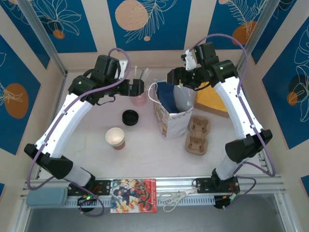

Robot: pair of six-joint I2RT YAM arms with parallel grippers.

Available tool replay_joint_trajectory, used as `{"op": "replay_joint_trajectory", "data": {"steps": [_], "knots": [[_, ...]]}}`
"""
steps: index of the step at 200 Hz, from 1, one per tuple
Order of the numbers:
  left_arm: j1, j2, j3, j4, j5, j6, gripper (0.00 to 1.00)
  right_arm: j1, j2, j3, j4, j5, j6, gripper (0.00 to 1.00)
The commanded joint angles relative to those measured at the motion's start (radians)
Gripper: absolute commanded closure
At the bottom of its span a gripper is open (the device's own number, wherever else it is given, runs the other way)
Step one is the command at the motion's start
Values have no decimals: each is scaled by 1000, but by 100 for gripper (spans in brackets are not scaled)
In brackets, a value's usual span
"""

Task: Pack the takeout coffee

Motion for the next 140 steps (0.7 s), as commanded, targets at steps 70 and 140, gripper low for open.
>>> {"op": "replay_joint_trajectory", "data": {"steps": [70, 140], "knots": [[292, -73, -240, 101, -167, 10, 0, -250, -248, -188, 87, 327, 66, 6], [390, -103, -687, 475, -452, 106, 0, -402, -326, -690, 330, 476, 55, 1]]}}
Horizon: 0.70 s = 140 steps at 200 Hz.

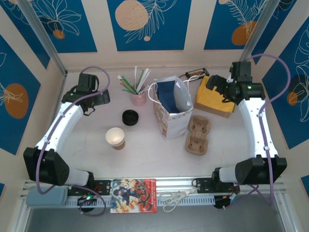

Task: Pack the takeout coffee

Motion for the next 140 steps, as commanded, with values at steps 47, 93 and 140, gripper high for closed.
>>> {"op": "replay_joint_trajectory", "data": {"steps": [47, 93, 140], "knots": [[34, 80, -385, 621, -252, 173, 0, 23, -11, -493, 591, 106, -165, 1], [35, 173, -626, 1157, -230, 302, 0, 101, 119, -677, 994, 191, -266, 1], [51, 144, -734, 1340, -64, 328, 0, 121, 176, -864, 1392, 137, -375, 1]]}}
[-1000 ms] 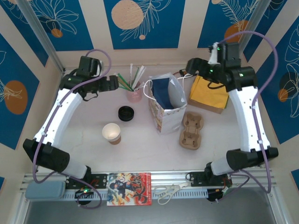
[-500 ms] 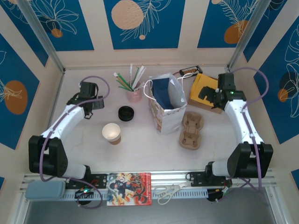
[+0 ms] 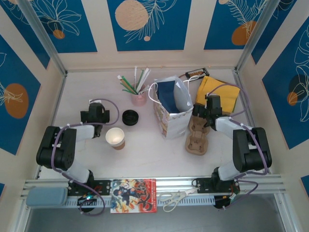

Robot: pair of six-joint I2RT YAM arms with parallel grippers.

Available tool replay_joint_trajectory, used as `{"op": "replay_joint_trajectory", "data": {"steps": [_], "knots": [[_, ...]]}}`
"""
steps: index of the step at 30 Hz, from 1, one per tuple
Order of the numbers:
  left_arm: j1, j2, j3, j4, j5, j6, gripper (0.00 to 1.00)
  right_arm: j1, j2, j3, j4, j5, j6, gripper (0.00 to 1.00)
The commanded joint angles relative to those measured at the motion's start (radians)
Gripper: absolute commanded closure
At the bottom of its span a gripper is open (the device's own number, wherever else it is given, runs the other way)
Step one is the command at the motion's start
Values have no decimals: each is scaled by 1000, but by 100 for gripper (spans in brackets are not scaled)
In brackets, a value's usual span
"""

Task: Pack the takeout coffee

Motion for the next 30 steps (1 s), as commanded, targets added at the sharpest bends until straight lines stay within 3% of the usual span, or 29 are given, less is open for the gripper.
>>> {"op": "replay_joint_trajectory", "data": {"steps": [1, 3, 9, 14, 16, 30], "knots": [[19, -39, -76, 241, 96, 46, 0, 8, 11, -86, 337, -16, -87, 1], [19, -47, -128, 330, 140, 60, 0, -3, 12, -146, 449, -53, -91, 1], [26, -8, -214, 521, 201, 70, 0, -89, -14, -190, 490, -236, -49, 1], [32, -4, -218, 528, 212, 65, 0, -89, 31, -276, 691, -297, -75, 1], [33, -3, -217, 531, 212, 65, 0, -82, 14, -261, 631, -274, -75, 1], [32, -2, -224, 545, 211, 70, 0, -83, 18, -264, 646, -277, -78, 1]]}}
